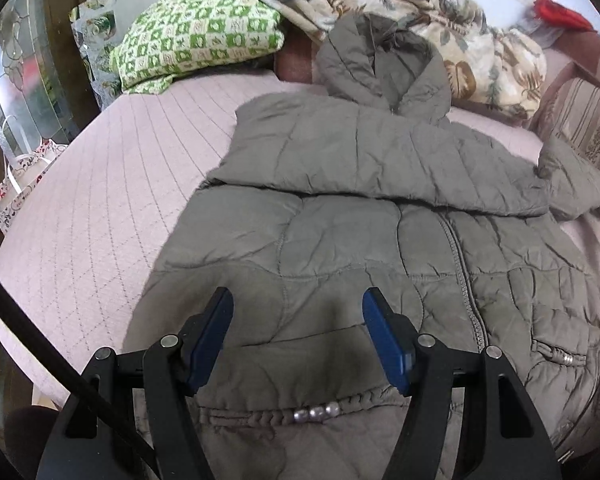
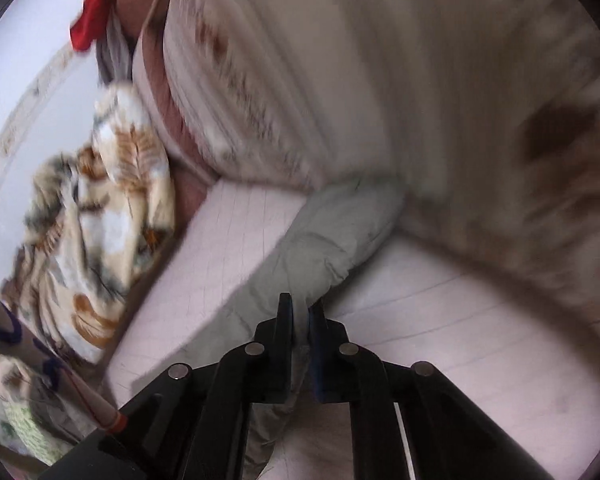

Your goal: Fold large clothes

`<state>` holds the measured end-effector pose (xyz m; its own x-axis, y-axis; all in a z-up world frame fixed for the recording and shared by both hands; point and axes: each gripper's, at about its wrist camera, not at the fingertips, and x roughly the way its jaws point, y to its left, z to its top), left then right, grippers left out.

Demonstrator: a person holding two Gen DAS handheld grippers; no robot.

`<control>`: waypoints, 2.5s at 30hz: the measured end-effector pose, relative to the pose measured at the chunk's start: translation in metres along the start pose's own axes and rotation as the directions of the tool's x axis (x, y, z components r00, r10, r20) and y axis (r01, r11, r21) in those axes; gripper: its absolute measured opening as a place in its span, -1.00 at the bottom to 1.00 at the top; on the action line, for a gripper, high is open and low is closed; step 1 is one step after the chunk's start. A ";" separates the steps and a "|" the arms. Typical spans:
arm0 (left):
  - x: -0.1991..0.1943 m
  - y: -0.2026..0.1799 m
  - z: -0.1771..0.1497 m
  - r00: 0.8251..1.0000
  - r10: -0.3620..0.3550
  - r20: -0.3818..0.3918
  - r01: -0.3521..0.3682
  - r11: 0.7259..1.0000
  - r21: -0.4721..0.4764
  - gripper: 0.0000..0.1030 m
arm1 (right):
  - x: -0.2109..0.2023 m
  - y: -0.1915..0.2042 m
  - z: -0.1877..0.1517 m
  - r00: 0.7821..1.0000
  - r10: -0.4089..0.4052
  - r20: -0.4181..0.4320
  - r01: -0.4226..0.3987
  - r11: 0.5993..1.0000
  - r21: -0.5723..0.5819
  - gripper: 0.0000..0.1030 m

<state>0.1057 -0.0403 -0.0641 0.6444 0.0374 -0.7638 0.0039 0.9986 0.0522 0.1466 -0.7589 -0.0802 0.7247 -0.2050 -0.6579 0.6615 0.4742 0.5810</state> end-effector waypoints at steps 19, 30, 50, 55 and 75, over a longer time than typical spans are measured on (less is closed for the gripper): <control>0.005 0.113 0.012 0.994 0.080 0.078 -0.065 0.980 -0.188 0.29 | -0.145 0.255 -0.171 0.961 0.252 -0.118 -0.275 0.794 -0.543 -0.86; 0.011 0.138 0.007 0.995 0.074 0.062 -0.054 0.958 -0.282 0.29 | -0.078 0.342 -0.413 0.839 0.151 -0.523 -0.520 0.510 -0.686 -0.77; -0.019 0.111 0.005 0.987 0.127 0.097 -0.105 0.973 -0.203 0.29 | -0.147 0.208 -0.383 0.890 0.226 -0.397 -0.453 0.539 -0.710 0.29; -0.026 0.102 0.025 0.991 0.095 0.098 -0.078 0.982 -0.171 0.29 | -0.143 0.141 -0.319 0.926 0.246 -0.286 -0.374 0.702 -0.606 0.30; 0.133 0.035 0.158 0.984 -0.062 -0.165 0.033 0.985 -0.171 0.27 | -0.062 0.079 -0.254 0.964 0.157 -0.215 -0.238 0.869 -0.434 0.30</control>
<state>0.3127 -0.0061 -0.0620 0.5076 -0.0188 -0.8614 -0.1059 0.9908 -0.0840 0.1054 -0.4913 -0.1149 0.7611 0.0605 -0.6458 0.3185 0.8325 0.4534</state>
